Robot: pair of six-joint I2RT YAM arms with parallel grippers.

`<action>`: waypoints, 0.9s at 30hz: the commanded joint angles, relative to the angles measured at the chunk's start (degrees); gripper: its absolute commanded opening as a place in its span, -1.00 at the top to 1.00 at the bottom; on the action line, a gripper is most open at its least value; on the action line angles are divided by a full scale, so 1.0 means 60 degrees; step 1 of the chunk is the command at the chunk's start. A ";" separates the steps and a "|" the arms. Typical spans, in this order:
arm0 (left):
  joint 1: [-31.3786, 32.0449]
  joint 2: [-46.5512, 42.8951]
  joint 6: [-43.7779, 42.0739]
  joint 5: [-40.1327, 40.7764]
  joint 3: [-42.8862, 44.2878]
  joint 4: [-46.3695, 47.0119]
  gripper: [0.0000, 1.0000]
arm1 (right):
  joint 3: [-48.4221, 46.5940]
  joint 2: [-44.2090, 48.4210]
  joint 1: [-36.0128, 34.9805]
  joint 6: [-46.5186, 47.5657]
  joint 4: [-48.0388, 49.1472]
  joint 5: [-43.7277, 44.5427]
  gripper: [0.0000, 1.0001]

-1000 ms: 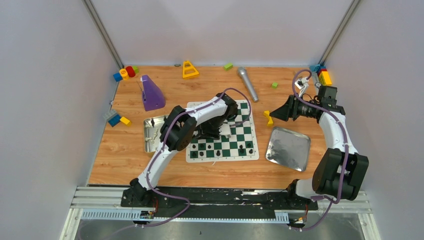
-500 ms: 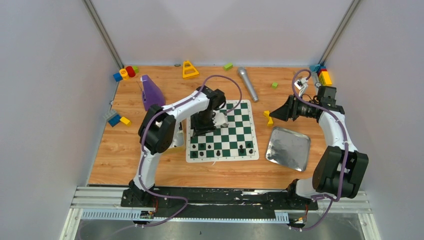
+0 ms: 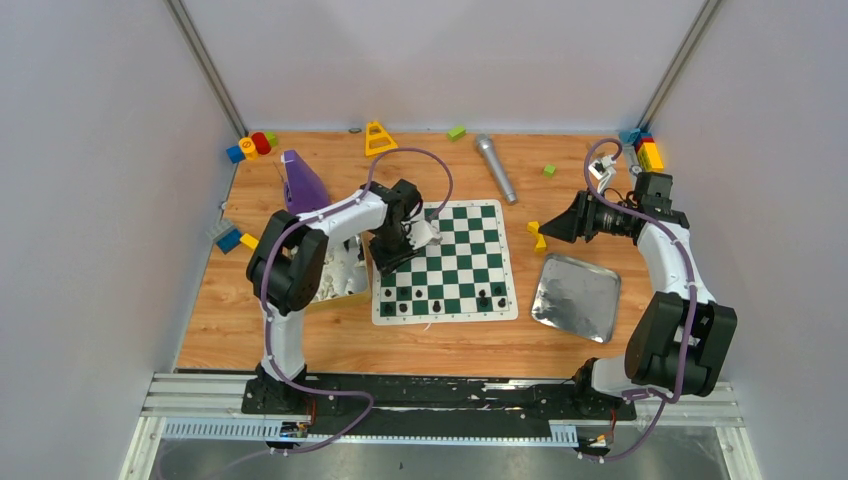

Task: Set up the chess pieces on the board
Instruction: Pick up the chess piece from the chessboard.

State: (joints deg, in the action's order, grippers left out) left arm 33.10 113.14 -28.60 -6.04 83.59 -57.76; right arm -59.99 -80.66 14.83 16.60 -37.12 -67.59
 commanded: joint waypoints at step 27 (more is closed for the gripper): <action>0.0019 -0.0543 0.0145 -0.0371 -0.1075 0.1085 0.37 | -0.0058 -0.0064 0.0047 0.0061 0.0180 -0.0278 -0.11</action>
State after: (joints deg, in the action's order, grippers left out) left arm 33.28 112.44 -28.40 -7.27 78.89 -52.16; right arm -59.99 -80.82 14.83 16.58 -37.12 -67.59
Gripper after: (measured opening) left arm 0.326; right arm 0.557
